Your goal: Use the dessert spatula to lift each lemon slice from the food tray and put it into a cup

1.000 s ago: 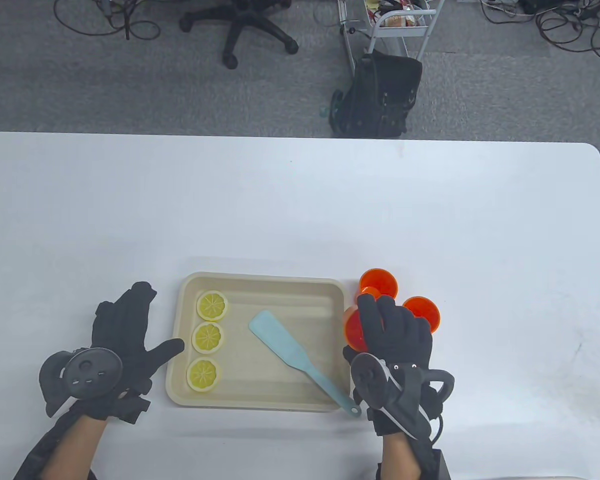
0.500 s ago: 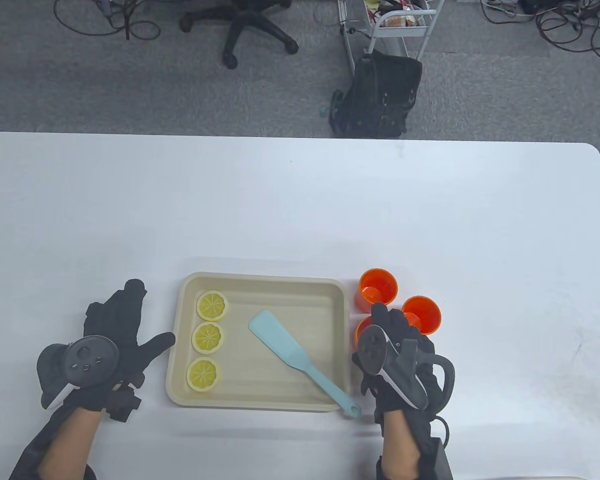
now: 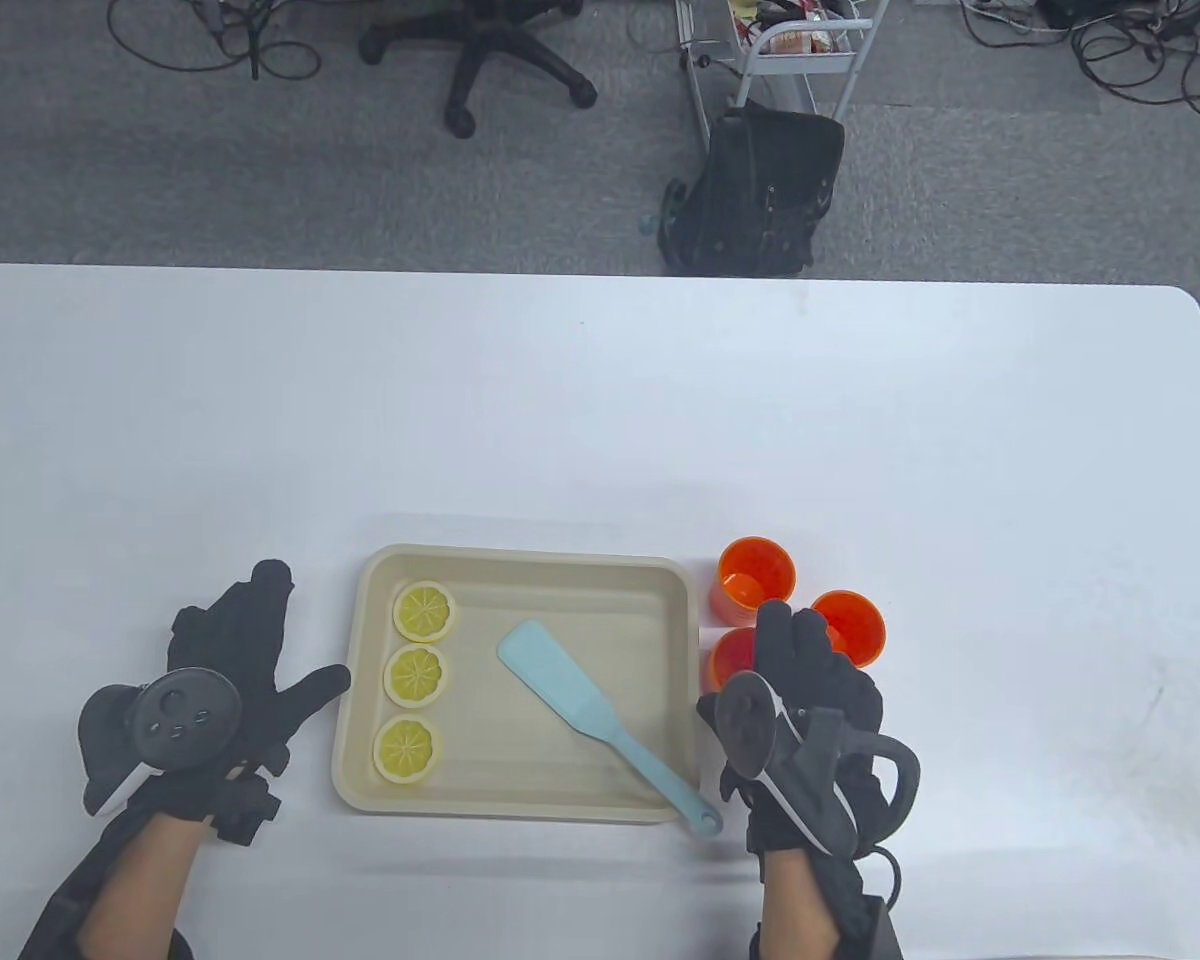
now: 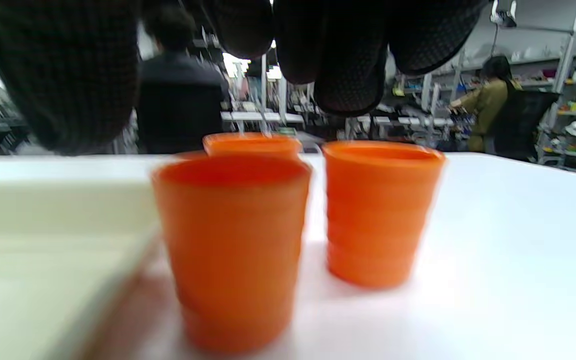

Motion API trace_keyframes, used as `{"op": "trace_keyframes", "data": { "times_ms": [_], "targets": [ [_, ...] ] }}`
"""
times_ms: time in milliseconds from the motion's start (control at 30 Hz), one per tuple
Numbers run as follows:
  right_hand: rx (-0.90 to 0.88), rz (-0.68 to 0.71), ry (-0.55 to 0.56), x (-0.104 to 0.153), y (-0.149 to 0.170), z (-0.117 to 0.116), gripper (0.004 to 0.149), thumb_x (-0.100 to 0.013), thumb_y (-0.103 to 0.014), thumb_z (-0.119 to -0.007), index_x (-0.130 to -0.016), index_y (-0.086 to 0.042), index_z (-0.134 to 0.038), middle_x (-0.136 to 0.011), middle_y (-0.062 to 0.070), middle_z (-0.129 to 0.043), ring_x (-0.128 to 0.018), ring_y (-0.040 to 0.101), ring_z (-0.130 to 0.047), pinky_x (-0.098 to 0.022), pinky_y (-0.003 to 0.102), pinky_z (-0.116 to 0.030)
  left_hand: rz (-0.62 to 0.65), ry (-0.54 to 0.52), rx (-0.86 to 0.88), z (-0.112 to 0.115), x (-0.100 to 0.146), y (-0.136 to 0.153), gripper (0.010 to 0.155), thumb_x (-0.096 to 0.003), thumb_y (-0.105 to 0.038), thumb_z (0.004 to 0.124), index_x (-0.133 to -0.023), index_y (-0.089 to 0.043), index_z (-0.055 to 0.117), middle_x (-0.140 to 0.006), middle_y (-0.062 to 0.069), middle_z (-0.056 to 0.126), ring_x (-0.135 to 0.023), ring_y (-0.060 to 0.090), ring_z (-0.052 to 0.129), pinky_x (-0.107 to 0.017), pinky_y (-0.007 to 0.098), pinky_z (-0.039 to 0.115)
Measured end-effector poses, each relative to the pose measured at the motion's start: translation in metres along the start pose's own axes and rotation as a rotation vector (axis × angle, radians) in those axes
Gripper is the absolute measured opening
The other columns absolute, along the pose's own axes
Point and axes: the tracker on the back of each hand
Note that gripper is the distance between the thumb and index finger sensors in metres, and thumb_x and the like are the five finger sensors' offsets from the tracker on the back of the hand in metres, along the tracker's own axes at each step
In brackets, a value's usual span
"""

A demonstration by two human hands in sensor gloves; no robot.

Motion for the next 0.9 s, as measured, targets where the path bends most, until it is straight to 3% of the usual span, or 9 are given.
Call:
{"op": "trace_keyframes", "data": {
  "times_ms": [167, 400, 733, 900],
  "targets": [
    [-0.099, 0.219, 0.02, 0.011, -0.032, 0.002, 0.089, -0.042, -0.056, -0.092, -0.112, -0.019, -0.052, -0.112, 0.014, -0.064, -0.095, 0.034, -0.082, -0.074, 0.062, -0.061, 0.001, -0.002, -0.003, 0.0, 0.0, 0.0, 0.104, -0.0471, -0.07, 0.08, -0.119, -0.022, 0.023, -0.122, 0.013, 0.054, -0.113, 0.048, 0.054, -0.078, 0.077, 0.036],
    [-0.167, 0.386, -0.218, 0.015, -0.078, -0.027, 0.089, -0.043, -0.053, -0.09, -0.113, -0.017, -0.048, -0.108, 0.012, -0.069, -0.092, 0.032, -0.088, -0.07, 0.058, -0.07, 0.028, 0.038, 0.019, 0.002, -0.002, 0.0, 0.103, -0.0471, -0.07, 0.08, -0.119, -0.023, 0.022, -0.123, 0.012, 0.053, -0.113, 0.048, 0.054, -0.078, 0.077, 0.036],
    [-0.146, 0.291, -0.574, 0.01, -0.093, -0.062, 0.096, -0.047, -0.051, -0.088, -0.115, -0.009, -0.034, -0.113, 0.021, -0.055, -0.099, 0.047, -0.074, -0.069, 0.057, -0.072, 0.035, 0.071, -0.003, 0.005, -0.003, -0.002, 0.103, -0.0472, -0.07, 0.08, -0.119, -0.022, 0.023, -0.123, 0.013, 0.053, -0.113, 0.048, 0.054, -0.078, 0.077, 0.036],
    [0.014, 0.184, -0.531, 0.009, -0.101, -0.065, 0.09, -0.048, -0.039, -0.091, -0.113, -0.006, -0.038, -0.108, 0.021, -0.062, -0.094, 0.04, -0.081, -0.066, 0.052, -0.078, 0.034, 0.092, -0.02, 0.008, -0.004, -0.003, 0.103, -0.0477, -0.069, 0.08, -0.119, -0.022, 0.023, -0.123, 0.013, 0.054, -0.113, 0.049, 0.054, -0.078, 0.077, 0.036]
  ]
}}
Point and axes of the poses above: the tracker on the back of each hand, its own y axis roughly to the little-finger side, its own x axis roughly from the fingertips to the wrist, z = x × y
